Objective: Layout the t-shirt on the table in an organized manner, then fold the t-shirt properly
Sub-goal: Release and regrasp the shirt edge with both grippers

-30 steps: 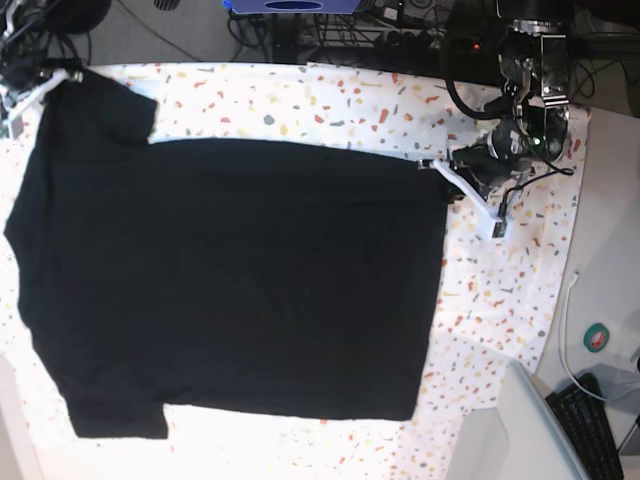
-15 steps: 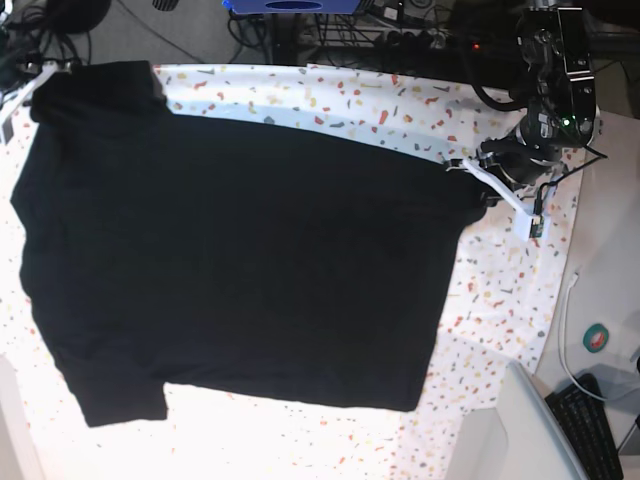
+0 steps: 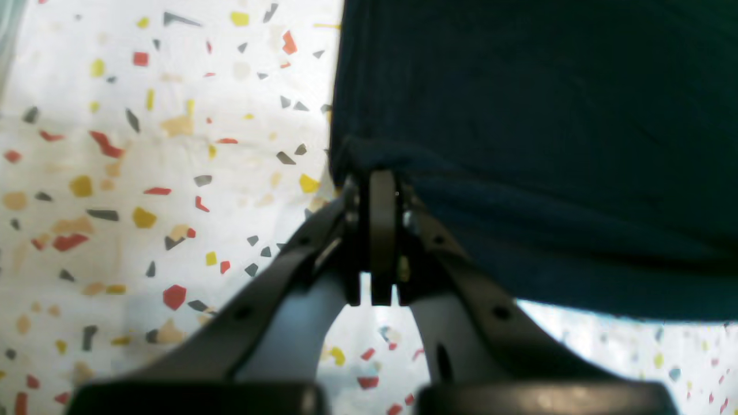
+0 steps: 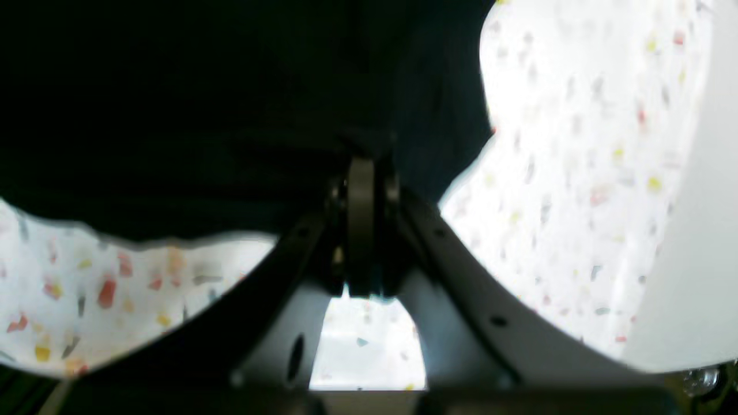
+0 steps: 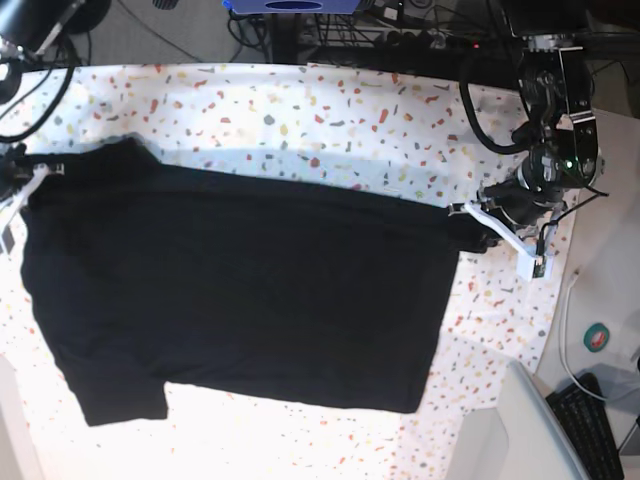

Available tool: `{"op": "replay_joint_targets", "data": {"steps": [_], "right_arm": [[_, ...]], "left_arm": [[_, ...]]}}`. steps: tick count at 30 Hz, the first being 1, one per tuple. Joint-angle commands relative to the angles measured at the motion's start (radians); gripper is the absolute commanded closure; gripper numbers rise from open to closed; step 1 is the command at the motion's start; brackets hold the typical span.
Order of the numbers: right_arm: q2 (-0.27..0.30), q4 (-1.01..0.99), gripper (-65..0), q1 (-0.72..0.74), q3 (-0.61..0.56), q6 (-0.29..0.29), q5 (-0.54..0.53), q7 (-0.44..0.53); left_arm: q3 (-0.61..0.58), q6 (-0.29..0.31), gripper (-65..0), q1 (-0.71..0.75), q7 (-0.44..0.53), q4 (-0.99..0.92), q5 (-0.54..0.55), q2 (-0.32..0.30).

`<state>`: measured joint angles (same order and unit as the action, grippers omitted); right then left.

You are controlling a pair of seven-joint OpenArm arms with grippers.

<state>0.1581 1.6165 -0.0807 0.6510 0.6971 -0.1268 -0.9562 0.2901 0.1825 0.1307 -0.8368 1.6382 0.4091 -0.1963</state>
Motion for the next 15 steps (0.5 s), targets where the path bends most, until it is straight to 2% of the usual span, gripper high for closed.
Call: {"op": "replay_joint_targets", "data": {"steps": [1,7,11,15], "right_arm": [[0.027,-0.003,0.0,0.032,-0.006,0.001,0.017,0.012],[0.03,-0.127,0.0,0.174,-0.04,0.001,0.157,0.021],[0.034,-0.186,0.0,0.238,-0.041,0.001,0.204,0.055],[0.036,-0.258,0.0,0.284,-0.041,0.001,0.209,0.075]], "left_arm": [[0.004,-0.004,0.0,-0.019,0.018,-0.006,0.003,-0.01],[0.004,-0.004,0.0,-0.095,0.018,-0.085,0.001,-0.01],[0.004,-0.004,0.0,-0.147,0.018,-0.14,0.001,-0.01],[0.004,-0.004,0.0,-0.194,0.018,-0.204,0.001,-0.01]]}}
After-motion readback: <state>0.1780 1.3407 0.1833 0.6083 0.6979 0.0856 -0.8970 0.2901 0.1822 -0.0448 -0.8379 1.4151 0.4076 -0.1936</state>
